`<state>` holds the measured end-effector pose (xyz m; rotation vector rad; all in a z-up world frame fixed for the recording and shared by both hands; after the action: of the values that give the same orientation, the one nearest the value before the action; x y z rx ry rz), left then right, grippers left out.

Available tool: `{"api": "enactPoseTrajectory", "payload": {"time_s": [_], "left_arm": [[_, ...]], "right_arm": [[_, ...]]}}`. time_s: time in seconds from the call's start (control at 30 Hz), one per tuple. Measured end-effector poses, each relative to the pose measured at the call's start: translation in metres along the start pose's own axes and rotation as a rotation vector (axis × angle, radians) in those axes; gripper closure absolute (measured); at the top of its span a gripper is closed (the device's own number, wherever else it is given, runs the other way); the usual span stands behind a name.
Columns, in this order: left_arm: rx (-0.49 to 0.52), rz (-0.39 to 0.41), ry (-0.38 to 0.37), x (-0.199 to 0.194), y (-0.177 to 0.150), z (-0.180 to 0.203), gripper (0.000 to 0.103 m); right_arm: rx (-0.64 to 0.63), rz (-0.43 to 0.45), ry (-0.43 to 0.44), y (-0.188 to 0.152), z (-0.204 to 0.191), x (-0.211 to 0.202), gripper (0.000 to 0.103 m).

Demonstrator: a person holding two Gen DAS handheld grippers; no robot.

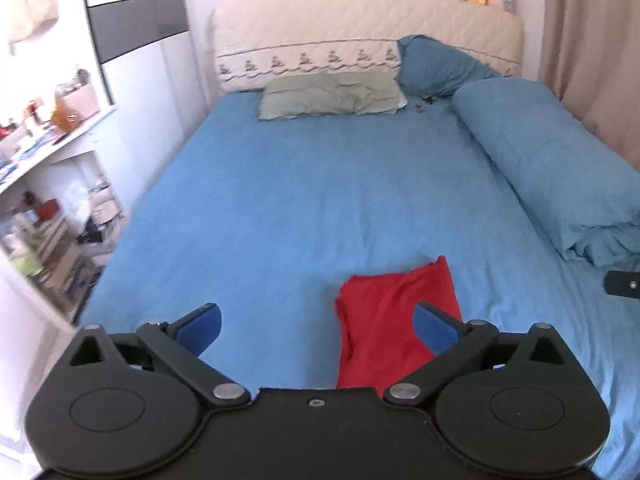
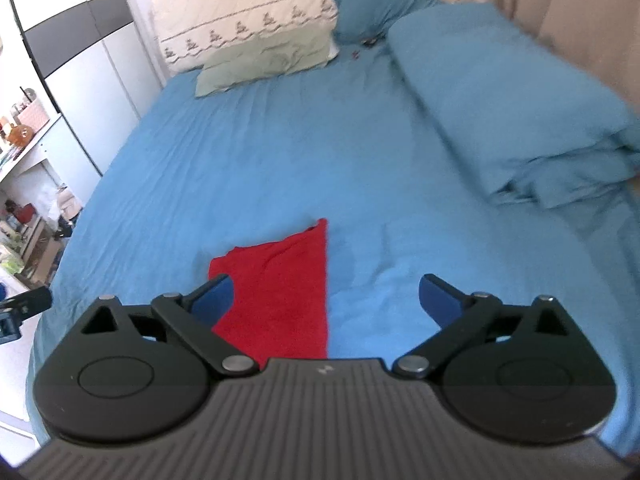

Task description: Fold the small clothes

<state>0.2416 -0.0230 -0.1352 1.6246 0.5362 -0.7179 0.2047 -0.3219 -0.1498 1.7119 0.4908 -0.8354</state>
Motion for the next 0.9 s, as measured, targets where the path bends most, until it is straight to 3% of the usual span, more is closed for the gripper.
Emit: {"api": "enactPoseTrajectory", "payload": {"time_s": [0.1,0.2,0.37,0.63,0.9], "left_arm": [[-0.005,-0.041,0.024,-0.042,-0.008,0.001,0.000],[-0.035,-0.044,-0.001,-0.079,-0.018,0.003,0.000],[-0.038,-0.094,0.003,-0.107,-0.045,0.008,0.000],[0.003,-0.125,0.000,-0.117,-0.083,0.017,0.000],[0.010,-0.107,-0.012,-0.125,-0.085,0.019,0.000]], "right_arm": [[-0.050,0.004,-0.037,-0.002,-0.004,-0.050,0.000],[-0.099,-0.002,-0.064,-0.009,-0.009,-0.094,0.000],[-0.119,-0.043,-0.064,-0.036,-0.013,-0.143,0.000],[-0.129,-0.110,-0.110,-0.087,-0.005,-0.161,0.000],[-0.116,-0.118,-0.120,-0.104,-0.003,-0.175,0.000]]}}
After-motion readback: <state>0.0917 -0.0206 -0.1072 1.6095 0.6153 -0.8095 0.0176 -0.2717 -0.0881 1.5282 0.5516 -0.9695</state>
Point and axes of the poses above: each gripper's, at about its wrist camera, not at the fingertips, and x roughly the way its jaws point, z to its right, y to its top, the point moved 10 cm from there along x, roughly the way its jaws point
